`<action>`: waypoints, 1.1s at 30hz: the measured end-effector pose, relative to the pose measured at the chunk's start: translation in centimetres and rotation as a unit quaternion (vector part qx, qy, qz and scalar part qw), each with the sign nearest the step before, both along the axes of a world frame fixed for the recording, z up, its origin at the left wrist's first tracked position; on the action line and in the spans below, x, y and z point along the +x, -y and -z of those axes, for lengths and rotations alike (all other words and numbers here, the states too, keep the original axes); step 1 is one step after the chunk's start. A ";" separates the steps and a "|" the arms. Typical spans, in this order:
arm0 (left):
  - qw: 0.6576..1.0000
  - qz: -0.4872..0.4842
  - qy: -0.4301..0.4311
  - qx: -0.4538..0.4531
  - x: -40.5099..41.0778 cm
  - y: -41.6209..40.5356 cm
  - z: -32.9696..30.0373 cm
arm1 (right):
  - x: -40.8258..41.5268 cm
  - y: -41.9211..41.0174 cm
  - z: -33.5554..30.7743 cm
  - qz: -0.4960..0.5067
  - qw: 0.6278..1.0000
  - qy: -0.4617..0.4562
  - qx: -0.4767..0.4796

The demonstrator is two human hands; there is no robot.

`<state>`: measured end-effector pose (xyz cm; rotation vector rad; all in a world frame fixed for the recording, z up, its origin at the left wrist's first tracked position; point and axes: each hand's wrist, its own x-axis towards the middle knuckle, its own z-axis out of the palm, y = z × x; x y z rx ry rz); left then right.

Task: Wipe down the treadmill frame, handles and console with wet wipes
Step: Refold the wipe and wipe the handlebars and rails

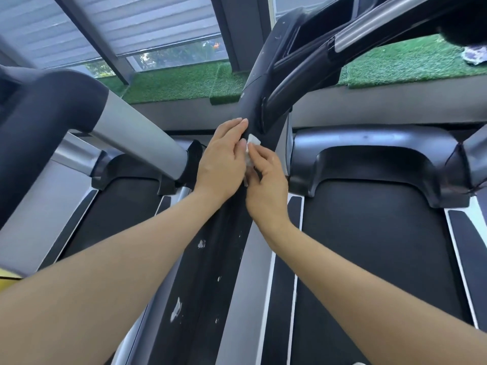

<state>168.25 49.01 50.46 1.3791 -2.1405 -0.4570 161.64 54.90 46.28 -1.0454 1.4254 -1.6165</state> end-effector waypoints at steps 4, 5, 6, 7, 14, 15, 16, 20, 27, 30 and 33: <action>1.000 -0.003 0.021 -0.013 0.0 0.1 0.1 | -1.5 3.0 1.0 0.010 0.999 -0.001 0.045; 1.000 -0.002 0.023 -0.013 -0.1 0.1 0.1 | -1.9 3.7 1.1 0.006 0.998 0.016 0.062; 1.000 -0.001 0.025 -0.014 -0.1 0.1 0.1 | -1.8 3.7 1.3 0.005 0.997 0.027 0.071; 1.000 -0.001 0.024 -0.015 -0.1 0.0 0.1 | -1.5 3.3 1.2 0.009 0.997 0.024 0.071; 0.999 -0.004 0.026 -0.019 -0.1 0.0 0.0 | 0.0 1.3 2.3 0.037 0.999 -0.006 0.027; 0.999 -0.004 0.028 -0.023 -0.1 0.1 0.0 | -0.6 2.4 2.9 0.058 0.996 -0.028 0.053; 0.999 -0.003 0.029 -0.025 -0.1 0.1 0.0 | -1.2 3.7 3.2 0.068 0.993 -0.029 0.088; 0.999 -0.003 0.026 -0.027 -0.1 0.2 0.1 | -3.4 7.2 3.7 0.064 0.983 -0.042 0.166; 0.999 -0.006 0.032 -0.027 -0.1 0.0 0.1 | -1.0 2.6 4.6 0.044 0.988 -0.111 0.102; 0.999 -0.007 0.032 -0.024 -0.2 -0.1 0.1 | -2.3 5.0 4.5 0.070 0.991 0.020 0.116; 0.999 -0.009 0.031 -0.025 -0.1 0.0 0.1 | -3.9 8.3 4.8 0.074 0.966 0.179 0.170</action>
